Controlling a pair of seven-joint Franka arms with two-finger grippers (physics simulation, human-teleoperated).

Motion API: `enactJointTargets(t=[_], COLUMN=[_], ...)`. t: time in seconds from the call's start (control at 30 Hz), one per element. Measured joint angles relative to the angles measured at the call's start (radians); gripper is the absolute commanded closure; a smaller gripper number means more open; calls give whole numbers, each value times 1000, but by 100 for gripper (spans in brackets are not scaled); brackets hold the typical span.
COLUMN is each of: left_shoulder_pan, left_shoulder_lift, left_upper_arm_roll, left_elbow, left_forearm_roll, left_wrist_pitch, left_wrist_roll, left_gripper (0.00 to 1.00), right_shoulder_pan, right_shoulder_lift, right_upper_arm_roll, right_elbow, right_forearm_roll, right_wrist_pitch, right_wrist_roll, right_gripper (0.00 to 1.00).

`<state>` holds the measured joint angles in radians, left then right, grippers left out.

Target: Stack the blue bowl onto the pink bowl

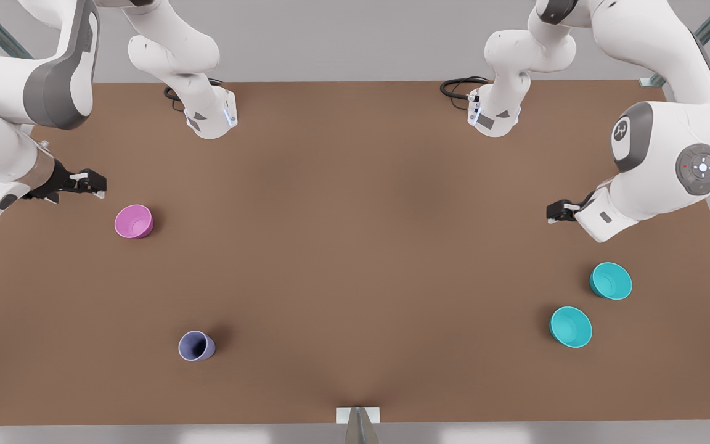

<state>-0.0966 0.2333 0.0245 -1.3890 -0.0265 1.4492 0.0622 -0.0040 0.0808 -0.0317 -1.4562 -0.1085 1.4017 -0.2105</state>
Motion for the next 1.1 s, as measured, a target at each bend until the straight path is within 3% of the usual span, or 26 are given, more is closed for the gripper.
enactJointTargets(t=[0.17, 0.3, 0.43, 0.9, 1.1], left_shoulder_pan=[0, 0, 0, 1, 2], left_shoulder_lift=[0, 0, 0, 5, 1], left_upper_arm_roll=[0, -1, -1, 19, 21], left_elbow=[0, 1, 1, 3, 3], left_forearm_roll=[-1, -3, -4, -41, -34], left_wrist_pitch=[-9, -12, -21, -58, -64], left_wrist_roll=[5, 7, 10, 9, 7], left_gripper=[0, 0, 0, 0, 0], right_shoulder_pan=[-21, -247, -340, -455, -488], right_shoulder_lift=[115, 290, 383, 127, 157], right_upper_arm_roll=[-19, -26, -27, -25, -24], right_elbow=[16, 16, -88, -773, -834], right_forearm_roll=[4, 53, 97, 149, 156], right_wrist_pitch=[-16, -11, 78, 666, 831], right_wrist_roll=[-11, -26, -55, -189, -225], right_gripper=[0, 0, 0, 0, 0])
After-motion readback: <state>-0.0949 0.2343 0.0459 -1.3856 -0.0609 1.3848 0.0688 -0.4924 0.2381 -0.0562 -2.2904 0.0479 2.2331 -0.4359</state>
